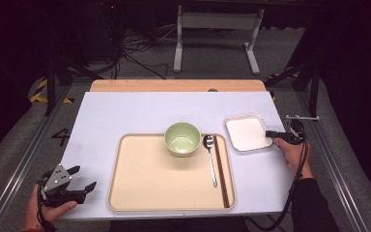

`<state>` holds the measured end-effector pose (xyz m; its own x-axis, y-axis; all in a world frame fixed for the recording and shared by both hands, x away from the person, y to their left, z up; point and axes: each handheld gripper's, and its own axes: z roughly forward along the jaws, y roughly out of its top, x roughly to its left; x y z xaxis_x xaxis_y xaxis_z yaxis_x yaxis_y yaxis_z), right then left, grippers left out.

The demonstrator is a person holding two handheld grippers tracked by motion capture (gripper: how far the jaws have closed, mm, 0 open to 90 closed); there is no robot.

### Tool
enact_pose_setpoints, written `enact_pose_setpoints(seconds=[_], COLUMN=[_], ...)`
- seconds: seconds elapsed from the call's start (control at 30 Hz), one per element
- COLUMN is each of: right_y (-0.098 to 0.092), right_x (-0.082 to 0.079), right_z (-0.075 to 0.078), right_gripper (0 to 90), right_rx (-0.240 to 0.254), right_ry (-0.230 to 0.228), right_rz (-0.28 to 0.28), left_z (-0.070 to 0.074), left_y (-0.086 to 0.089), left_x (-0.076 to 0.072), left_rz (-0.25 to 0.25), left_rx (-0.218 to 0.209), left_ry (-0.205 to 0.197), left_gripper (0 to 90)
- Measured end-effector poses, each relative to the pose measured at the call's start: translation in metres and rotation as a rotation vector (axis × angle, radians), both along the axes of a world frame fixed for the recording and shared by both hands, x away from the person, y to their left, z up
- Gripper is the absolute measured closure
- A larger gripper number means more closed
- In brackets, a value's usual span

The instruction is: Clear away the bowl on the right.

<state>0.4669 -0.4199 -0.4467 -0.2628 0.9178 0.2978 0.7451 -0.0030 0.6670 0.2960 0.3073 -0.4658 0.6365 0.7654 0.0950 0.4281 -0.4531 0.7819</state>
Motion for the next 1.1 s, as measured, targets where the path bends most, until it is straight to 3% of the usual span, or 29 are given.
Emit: enact_pose_setpoints(seconds=[0.23, 0.37, 0.53, 0.87, 1.1], right_y=[-0.001, -0.004, -0.004, -0.006, -0.01], right_x=[-0.001, -0.005, -0.01, -0.018, -0.021], right_z=[0.0, 0.008, 0.017, 0.029, 0.033], right_gripper=[89.3, 89.4, 89.4, 89.4, 89.4], right_rx=[0.014, 0.007, -0.037, -0.028, -0.007], right_ry=[-0.011, -0.055, -0.113, -0.192, -0.222], right_rz=[-0.012, -0.034, -0.051, -0.067, -0.078], left_z=[0.0, 0.0, 0.0, -0.001, 0.0], left_y=[-0.001, -0.001, 0.0, -0.001, 0.0], left_x=[-0.001, -0.003, -0.003, -0.002, -0.003], left_rz=[-0.003, 0.001, 0.002, 0.003, 0.004], left_rx=[0.005, -0.003, -0.006, -0.01, -0.003], left_ry=[-0.004, 0.0, -0.004, 0.0, -0.002], left_gripper=[19.5, 19.5, 19.5, 19.6, 19.6])
